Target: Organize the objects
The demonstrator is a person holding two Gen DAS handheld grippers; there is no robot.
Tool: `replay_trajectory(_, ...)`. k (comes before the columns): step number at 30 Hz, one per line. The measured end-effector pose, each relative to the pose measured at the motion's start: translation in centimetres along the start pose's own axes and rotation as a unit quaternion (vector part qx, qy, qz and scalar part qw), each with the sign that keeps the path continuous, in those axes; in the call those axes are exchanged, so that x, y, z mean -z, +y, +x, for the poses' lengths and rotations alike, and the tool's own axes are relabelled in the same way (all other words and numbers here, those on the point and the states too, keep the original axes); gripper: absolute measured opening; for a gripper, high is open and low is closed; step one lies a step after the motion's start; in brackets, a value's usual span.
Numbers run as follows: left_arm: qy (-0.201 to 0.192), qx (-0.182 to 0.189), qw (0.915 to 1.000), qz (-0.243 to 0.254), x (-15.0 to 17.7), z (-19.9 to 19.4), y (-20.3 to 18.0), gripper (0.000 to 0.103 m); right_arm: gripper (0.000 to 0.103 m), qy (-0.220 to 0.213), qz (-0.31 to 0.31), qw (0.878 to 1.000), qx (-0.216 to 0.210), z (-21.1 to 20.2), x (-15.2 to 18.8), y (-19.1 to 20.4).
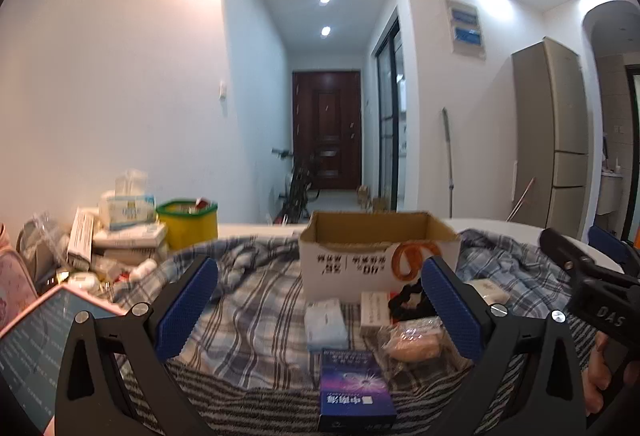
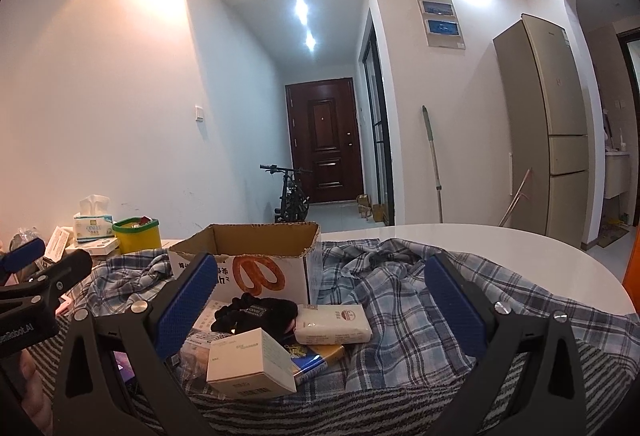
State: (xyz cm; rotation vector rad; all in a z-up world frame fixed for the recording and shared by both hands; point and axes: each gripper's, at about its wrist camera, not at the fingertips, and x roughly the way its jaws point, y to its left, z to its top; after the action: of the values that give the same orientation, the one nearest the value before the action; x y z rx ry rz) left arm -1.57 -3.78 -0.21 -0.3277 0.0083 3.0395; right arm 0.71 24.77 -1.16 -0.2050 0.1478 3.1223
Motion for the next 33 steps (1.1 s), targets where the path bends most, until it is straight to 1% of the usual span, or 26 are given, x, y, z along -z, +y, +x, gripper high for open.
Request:
replay_trajectory(2, 0.018, 0.000, 0.9998, -0.012, 0.0, 0.4, 0.2, 0.103, 0.103, 0.001, 0.003, 1.000, 0.000, 0.0, 0.0, -0.1)
replay_trajectory(5, 0.026, 0.005, 0.9994, -0.023, 0.1, 0.7, 0.5, 0.103, 0.103, 0.000, 0.002, 1.000, 0.000, 0.0, 0.0, -0.2)
replay_trajectory(9, 0.031, 0.002, 0.9995, -0.011, 0.3, 0.8, -0.1, 0.103, 0.103, -0.007, 0.002, 1.000, 0.000, -0.2, 0.0, -0.3)
replay_trajectory(12, 0.023, -0.001, 0.9997, -0.004, 0.3, 0.5, -0.6, 0.103, 0.103, -0.011, 0.006, 1.000, 0.002, -0.4, 0.0, -0.4)
replay_trajectory(18, 0.020, 0.001, 0.9998, -0.009, 0.2, 0.3, -0.4, 0.103, 0.103, -0.011, 0.015, 1.000, 0.006, -0.5, 0.0, -0.5)
replay_trajectory(22, 0.009, 0.001, 0.9999, -0.011, 0.2, -0.3, -0.5, 0.103, 0.103, -0.016, 0.016, 1.000, 0.008, -0.9, 0.0, -0.5)
replay_trajectory(30, -0.012, 0.005, 0.9999, -0.011, -0.1, -1.3, -0.6, 0.103, 0.103, -0.027, -0.016, 0.999, 0.010, -1.5, 0.1, 0.8)
replay_trajectory(33, -0.016, 0.006, 0.9998, -0.013, -0.2, -1.5, -0.5, 0.103, 0.103, -0.025, -0.019, 0.999, 0.012, -1.4, 0.1, 0.9)
